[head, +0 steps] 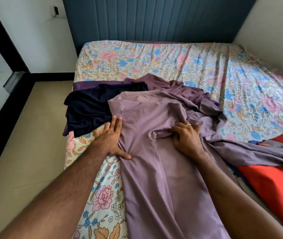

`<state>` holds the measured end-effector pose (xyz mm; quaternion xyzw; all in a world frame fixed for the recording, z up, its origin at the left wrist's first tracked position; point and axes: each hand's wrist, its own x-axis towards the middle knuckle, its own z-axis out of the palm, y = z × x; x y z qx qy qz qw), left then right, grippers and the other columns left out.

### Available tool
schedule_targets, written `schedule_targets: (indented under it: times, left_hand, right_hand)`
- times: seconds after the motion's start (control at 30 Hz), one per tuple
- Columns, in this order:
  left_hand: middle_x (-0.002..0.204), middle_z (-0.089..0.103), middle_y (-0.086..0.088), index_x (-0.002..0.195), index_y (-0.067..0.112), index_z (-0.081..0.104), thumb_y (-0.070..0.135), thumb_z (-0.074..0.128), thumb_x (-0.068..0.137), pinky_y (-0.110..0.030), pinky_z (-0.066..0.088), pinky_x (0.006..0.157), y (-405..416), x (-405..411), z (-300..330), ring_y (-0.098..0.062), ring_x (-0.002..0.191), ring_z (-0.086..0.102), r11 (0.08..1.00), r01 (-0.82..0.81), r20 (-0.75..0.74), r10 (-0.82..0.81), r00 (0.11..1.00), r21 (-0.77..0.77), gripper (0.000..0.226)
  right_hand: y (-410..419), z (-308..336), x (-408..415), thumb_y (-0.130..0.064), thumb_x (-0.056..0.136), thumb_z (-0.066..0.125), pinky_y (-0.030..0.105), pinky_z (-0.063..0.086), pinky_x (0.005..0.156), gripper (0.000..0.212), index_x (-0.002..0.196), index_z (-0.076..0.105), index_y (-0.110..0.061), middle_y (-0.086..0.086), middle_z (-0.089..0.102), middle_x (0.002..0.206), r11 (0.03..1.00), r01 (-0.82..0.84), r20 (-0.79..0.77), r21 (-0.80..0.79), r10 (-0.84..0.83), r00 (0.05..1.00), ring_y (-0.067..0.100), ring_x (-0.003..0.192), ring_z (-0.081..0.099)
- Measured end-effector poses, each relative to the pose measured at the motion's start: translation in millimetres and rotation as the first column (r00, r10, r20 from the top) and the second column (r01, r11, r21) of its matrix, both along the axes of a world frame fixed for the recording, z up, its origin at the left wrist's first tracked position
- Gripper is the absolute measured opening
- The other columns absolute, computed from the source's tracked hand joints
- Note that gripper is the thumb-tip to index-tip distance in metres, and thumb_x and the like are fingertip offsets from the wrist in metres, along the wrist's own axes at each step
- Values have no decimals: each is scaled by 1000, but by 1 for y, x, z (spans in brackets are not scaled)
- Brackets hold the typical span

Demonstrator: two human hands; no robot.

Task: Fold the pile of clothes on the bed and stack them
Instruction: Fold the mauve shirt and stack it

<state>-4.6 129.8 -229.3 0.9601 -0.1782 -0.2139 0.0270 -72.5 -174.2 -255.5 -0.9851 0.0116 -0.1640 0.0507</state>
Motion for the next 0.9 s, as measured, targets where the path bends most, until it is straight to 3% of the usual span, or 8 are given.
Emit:
schedule_targets:
  times: [0.13, 0.23, 0.3, 0.37, 0.5, 0.6, 0.7, 0.9]
  left_hand:
    - [160, -39, 0, 150, 24, -36, 84, 77, 48, -66, 16, 117, -2, -4, 2, -25, 155, -13, 1000, -24, 15, 23, 1000, 16, 163]
    - [159, -40, 0, 150, 26, -36, 84, 77, 49, -67, 14, 118, -3, -6, 5, -25, 155, -13, 999, -42, 8, 42, 999, 6, 162]
    - [159, -40, -2, 151, 29, -35, 82, 79, 48, -68, 13, 117, -5, -4, 9, -26, 154, -14, 999, -35, -29, 35, 999, -10, 162]
    - [162, -33, -4, 156, 30, -24, 82, 79, 47, -69, 10, 116, -7, 0, 19, -27, 155, -13, 1000, -18, -70, 17, 997, -11, 159]
    - [164, 29, 0, 146, 37, 45, 90, 53, 72, -67, 14, 112, -32, 19, 50, -23, 152, 16, 989, 48, 320, 0, 947, -141, 91]
    - [141, 57, 2, 134, 37, 56, 65, 56, 90, -54, 27, 113, -46, 39, 54, -22, 137, 43, 988, 76, 373, -21, 928, -132, 53]
    - [156, 41, 1, 152, 42, 32, 72, 67, 78, -50, 38, 110, -50, 47, 38, -28, 141, 41, 997, 31, 85, -25, 996, -70, 88]
    - [168, 4, 4, 159, 38, 4, 80, 72, 65, -61, 43, 104, -57, 55, 16, -24, 152, 17, 998, 31, 93, -36, 995, 46, 124]
  right_hand:
    - [-24, 20, 8, -19, 78, 56, 46, 33, 82, 29, 98, 75, -31, -6, 73, 101, 989, 132, -8, 66, -131, 991, 27, 101, 59]
    - [-30, 33, 6, -31, 77, 64, 47, 36, 91, 26, 100, 77, -33, -10, 74, 107, 989, 73, -147, 131, -54, 988, 22, 109, 60]
    - [-32, 46, -1, -34, 76, 61, 42, 45, 91, 26, 96, 78, -31, -10, 76, 99, 926, 106, -106, 361, -72, 992, 17, 97, 65]
    - [-47, 61, 1, -18, 83, 61, 23, 52, 72, 22, 95, 79, -23, 1, 78, 95, 772, 182, 23, 609, -246, 969, 16, 79, 67]
    - [-91, 83, 20, -1, 92, 57, 35, 54, 74, 20, 91, 77, -6, 12, 76, 93, 790, 273, 1, 549, -327, 945, 30, 81, 68]
    - [-98, 87, 40, 8, 92, 54, 27, 49, 82, 32, 101, 77, -12, 0, 71, 95, 901, 208, -171, 381, -152, 973, 19, 92, 68]
    - [-89, 91, 52, 6, 93, 56, 22, 42, 89, 38, 123, 70, -12, 4, 72, 119, 951, 143, -359, 274, -37, 932, 14, 103, 64]
    - [-50, 90, 97, -31, 96, 64, 33, 46, 99, 44, 138, 60, -17, 5, 69, 125, 917, 89, -390, 388, 76, 918, 23, 119, 63]
